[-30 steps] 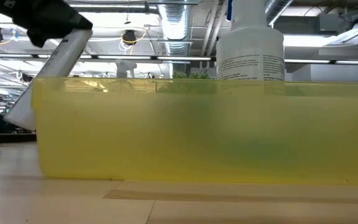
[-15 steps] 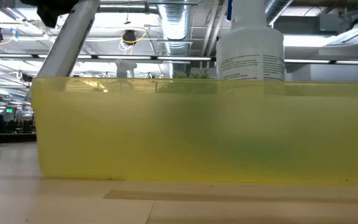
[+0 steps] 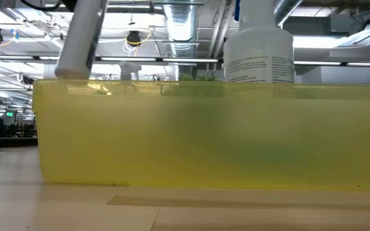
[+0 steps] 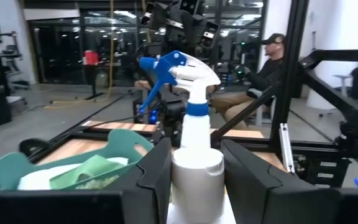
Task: Pick & Place Kitchen Items
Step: Put the white plastic restorer bottle into the bottom yellow bin
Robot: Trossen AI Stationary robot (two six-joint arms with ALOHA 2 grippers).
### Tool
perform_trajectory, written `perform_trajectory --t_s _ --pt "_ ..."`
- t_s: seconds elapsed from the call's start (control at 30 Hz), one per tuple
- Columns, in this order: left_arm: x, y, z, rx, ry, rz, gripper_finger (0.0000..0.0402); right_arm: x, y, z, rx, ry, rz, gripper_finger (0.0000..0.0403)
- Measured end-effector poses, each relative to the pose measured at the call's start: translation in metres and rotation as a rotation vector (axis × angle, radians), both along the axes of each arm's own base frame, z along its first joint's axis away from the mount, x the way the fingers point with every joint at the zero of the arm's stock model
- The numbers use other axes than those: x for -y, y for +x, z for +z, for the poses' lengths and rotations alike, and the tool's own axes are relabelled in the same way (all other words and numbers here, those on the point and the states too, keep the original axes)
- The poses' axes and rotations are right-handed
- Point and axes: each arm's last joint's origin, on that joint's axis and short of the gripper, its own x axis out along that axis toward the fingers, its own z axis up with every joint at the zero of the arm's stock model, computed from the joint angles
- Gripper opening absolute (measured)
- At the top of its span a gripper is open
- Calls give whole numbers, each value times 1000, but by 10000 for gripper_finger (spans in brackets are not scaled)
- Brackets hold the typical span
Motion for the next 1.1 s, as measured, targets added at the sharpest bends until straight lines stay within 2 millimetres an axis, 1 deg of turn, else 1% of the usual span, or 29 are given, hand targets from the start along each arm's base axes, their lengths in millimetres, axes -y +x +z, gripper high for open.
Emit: perform_trajectory --t_s 0.23,0.5,0.73,0.93,1.1 --pt "-7 22 -6 70 21 -87 110 0 0 0 0 0 0 268" --pt "-17 39 -10 156 46 -184 110 0 0 0 -3 -3 0 268" --pt "-27 55 -21 223 72 -277 110 0 0 0 -3 -3 0 268" --pt "-34 65 -31 263 73 -305 110 0 0 -1 -6 -6 0 268" --pt "-38 72 -42 251 45 -306 110 0 0 -1 -11 -7 -6 268"
